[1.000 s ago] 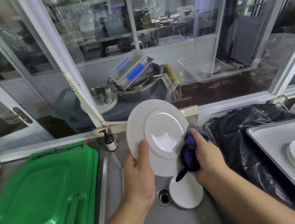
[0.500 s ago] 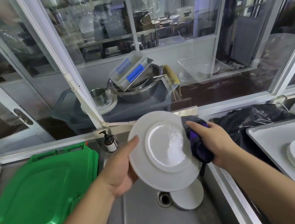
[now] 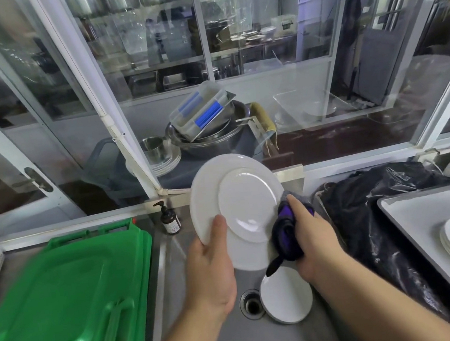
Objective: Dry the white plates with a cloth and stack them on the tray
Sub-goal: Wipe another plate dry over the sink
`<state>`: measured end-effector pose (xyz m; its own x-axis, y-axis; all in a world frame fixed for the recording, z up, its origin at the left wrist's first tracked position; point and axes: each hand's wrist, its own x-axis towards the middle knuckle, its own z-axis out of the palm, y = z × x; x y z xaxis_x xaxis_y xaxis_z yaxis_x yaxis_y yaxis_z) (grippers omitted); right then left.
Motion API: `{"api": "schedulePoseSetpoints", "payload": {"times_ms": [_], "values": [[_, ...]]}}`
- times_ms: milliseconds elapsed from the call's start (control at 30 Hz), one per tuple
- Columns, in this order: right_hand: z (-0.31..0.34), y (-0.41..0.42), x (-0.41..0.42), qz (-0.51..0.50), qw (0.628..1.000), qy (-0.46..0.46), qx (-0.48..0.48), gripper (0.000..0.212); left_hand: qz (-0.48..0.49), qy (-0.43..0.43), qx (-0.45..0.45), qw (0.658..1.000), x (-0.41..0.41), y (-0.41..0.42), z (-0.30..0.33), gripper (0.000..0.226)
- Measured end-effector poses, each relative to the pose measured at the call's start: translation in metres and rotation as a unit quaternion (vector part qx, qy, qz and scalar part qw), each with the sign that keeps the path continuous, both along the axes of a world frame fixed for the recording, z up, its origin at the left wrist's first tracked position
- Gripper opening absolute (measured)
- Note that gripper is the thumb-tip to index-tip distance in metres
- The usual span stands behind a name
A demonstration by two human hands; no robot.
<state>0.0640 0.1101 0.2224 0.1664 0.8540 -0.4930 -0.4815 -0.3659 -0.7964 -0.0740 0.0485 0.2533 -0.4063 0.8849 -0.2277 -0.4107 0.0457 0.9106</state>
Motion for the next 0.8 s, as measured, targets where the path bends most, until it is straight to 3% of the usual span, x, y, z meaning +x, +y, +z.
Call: {"api": "schedulePoseSetpoints", "payload": {"times_ms": [100,233,400,567,800], "values": [[-0.01,-0.006,-0.004,-0.014,0.999,0.036,-0.017,0.036,0.012,-0.053,0.004,0.998,0.014,-0.005,-0.006,0.02],[-0.014,-0.002,0.003,0.0,1.0,0.026,-0.012,0.036,-0.047,-0.083,-0.002,0.995,0.012,-0.009,-0.01,0.022],[0.003,0.012,0.025,0.034,0.998,-0.058,0.021,0.036,-0.107,-0.083,-0.015,0.991,-0.03,0.002,-0.008,0.056],[0.024,0.019,0.038,0.089,0.984,-0.144,0.062,0.033,-0.175,-0.1,-0.036,0.979,-0.057,0.009,-0.003,0.045],[0.022,0.015,0.036,0.06,0.993,-0.089,0.055,0.038,-0.172,-0.153,0.029,0.973,-0.043,0.002,0.001,0.037]]}}
